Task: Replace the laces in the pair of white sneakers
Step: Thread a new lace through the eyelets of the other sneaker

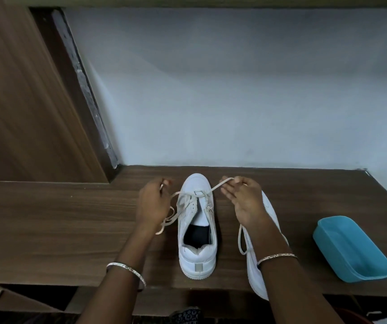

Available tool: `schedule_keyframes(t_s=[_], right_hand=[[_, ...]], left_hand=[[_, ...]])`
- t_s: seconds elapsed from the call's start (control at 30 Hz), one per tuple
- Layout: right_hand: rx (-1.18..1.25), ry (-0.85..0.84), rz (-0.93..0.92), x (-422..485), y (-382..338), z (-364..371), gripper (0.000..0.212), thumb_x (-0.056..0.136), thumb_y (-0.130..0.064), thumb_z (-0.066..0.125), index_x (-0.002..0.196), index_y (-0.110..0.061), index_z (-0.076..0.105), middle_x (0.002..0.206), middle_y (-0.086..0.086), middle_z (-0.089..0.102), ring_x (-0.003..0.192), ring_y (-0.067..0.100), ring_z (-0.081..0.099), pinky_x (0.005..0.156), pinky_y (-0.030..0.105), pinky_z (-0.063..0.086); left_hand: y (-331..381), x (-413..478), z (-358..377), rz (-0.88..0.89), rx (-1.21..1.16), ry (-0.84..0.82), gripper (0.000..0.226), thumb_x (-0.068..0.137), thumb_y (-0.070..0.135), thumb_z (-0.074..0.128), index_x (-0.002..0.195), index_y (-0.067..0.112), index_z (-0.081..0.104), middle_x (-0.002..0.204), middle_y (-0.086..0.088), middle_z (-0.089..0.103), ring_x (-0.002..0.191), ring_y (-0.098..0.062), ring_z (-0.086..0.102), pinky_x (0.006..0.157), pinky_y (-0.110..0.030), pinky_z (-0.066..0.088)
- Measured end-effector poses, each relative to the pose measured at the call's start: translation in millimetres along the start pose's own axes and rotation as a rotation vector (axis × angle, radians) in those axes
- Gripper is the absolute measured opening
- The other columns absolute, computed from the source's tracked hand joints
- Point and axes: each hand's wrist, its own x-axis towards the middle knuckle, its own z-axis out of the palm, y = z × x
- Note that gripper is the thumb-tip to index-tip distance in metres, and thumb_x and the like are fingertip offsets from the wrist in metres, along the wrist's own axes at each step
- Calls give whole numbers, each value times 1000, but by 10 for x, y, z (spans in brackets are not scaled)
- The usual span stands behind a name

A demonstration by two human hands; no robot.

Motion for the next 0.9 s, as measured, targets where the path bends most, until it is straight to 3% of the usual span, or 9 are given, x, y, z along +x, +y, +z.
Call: schedule_keyframes(t_s=[0.1, 0.2, 0.3, 0.37, 0.53, 0.63, 0.73, 0.8, 0.9], right_hand=[[233, -50, -9, -69, -258, -105, 30, 101, 7, 39, 80, -12, 48, 98, 20, 71, 92, 31, 74, 84, 41, 59], [380, -60, -40, -208, -580, -181, 31, 100, 5, 43, 76, -14, 51, 69, 6, 60, 62, 18, 65, 66, 31, 59], [322, -68, -99, -376, -878, -246, 21, 99, -2, 44, 88, -15, 56, 55, -3, 45, 41, 7, 35, 43, 19, 37], [241, -126, -175, -520, -1058, -267, 17, 97, -2, 48, 93, -11, 61, 51, -4, 38, 38, 6, 27, 37, 18, 26], [-116, -491, -164, -963, -1330, -228, 17, 96, -3, 54, 107, -6, 66, 49, -6, 35, 38, 3, 23, 41, 18, 12], [-775, -646, -27, -990, -1207, -179, 23, 98, -23, 60, 109, -6, 69, 57, -2, 58, 39, 5, 33, 41, 20, 19], [-1223, -521, -24, -781, -798, -98, 24, 96, -31, 64, 95, -7, 71, 65, 2, 69, 44, 16, 58, 47, 23, 42], [-1242, -381, -102, -649, -516, -14, 21, 95, -27, 64, 91, -9, 71, 71, 5, 73, 53, 23, 69, 64, 28, 56], [-1249, -205, -173, -430, -157, 90, 21, 93, -29, 63, 100, -11, 69, 90, 2, 75, 49, 16, 67, 82, 30, 55]], left_hand=[[38, 5, -223, 1, -24, 12, 23, 100, 10, 47, 100, 15, 69, 81, 2, 69, 75, -15, 63, 71, -28, 46], [163, -6, -425, 5, -31, 19, 26, 101, 10, 45, 95, 23, 66, 65, 11, 60, 61, -3, 56, 56, -21, 40], [265, 0, -583, 7, -31, -7, 26, 100, 13, 45, 93, 25, 67, 62, 10, 60, 61, -9, 60, 59, -27, 39], [335, -24, -662, -3, -15, -33, 23, 98, 17, 48, 92, 25, 69, 65, 9, 63, 66, -13, 64, 62, -28, 42], [400, -140, -687, -2, -15, -12, 23, 97, 17, 49, 91, 19, 72, 64, 5, 61, 65, -18, 61, 63, -29, 43], [349, -165, -574, -39, 25, -90, 19, 96, 22, 55, 87, 20, 72, 63, 7, 61, 73, -21, 66, 66, -28, 44], [264, -169, -364, -98, 69, -267, 21, 94, 31, 60, 75, 23, 63, 73, 0, 69, 81, -26, 69, 71, -31, 52], [205, -175, -208, -119, 140, -357, 21, 94, 33, 60, 85, 16, 68, 90, -8, 71, 90, -28, 67, 77, -33, 52], [136, -197, -33, -162, 231, -409, 23, 91, 35, 62, 98, 15, 72, 102, -7, 71, 100, -26, 65, 82, -32, 49]])
